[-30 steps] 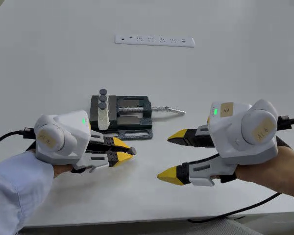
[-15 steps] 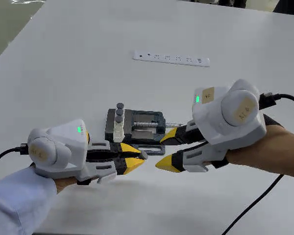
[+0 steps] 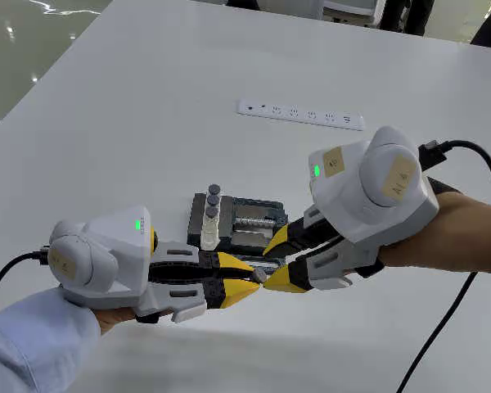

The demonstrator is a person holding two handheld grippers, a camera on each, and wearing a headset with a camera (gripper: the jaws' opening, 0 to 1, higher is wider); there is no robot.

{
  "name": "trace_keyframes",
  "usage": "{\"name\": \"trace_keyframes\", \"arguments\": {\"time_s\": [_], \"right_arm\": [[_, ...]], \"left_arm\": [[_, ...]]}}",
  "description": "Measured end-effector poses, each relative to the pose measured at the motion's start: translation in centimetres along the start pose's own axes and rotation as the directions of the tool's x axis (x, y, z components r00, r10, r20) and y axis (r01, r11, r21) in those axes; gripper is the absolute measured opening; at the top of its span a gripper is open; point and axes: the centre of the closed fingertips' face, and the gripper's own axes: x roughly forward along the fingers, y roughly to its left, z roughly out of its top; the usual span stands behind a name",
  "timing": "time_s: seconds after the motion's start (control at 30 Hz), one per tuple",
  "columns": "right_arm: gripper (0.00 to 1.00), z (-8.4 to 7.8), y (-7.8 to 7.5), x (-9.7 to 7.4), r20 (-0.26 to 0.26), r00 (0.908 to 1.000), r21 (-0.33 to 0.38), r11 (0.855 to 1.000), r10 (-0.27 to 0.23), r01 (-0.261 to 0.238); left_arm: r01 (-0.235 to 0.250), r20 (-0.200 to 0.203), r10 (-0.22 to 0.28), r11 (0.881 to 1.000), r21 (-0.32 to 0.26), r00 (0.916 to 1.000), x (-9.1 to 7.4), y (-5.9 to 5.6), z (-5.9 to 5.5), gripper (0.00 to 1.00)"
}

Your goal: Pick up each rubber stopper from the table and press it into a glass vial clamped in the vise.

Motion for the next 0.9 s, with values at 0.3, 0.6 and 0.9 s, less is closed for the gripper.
{"name": "trace_keyframes", "arguments": {"time_s": [0.3, 0.6, 0.9], "right_arm": [[0.12, -0.08, 0.41, 0.19, -0.012, 0.9992, -0.021, 0.999, 0.037, -0.038], [0.11, 0.22, 0.67, 0.15, -0.005, 0.9988, -0.039, 0.998, 0.049, -0.049], [0.08, 0.56, 0.69, -0.01, 0.002, 0.998, -0.055, 0.997, 0.063, -0.062]], "left_arm": [[0.017, 0.015, -0.017, 1.0, 0.001, 0.9997, 0.04, -0.15, 0.65, 0.01], [0.023, 0.018, -0.023, 1.0, -0.001, 0.9996, 0.07, -0.4, 0.74, 0.01], [0.031, 0.03, -0.031, 1.0, -0.003, 0.9991, -0.09, -0.71, 1.07, 0.01]]}}
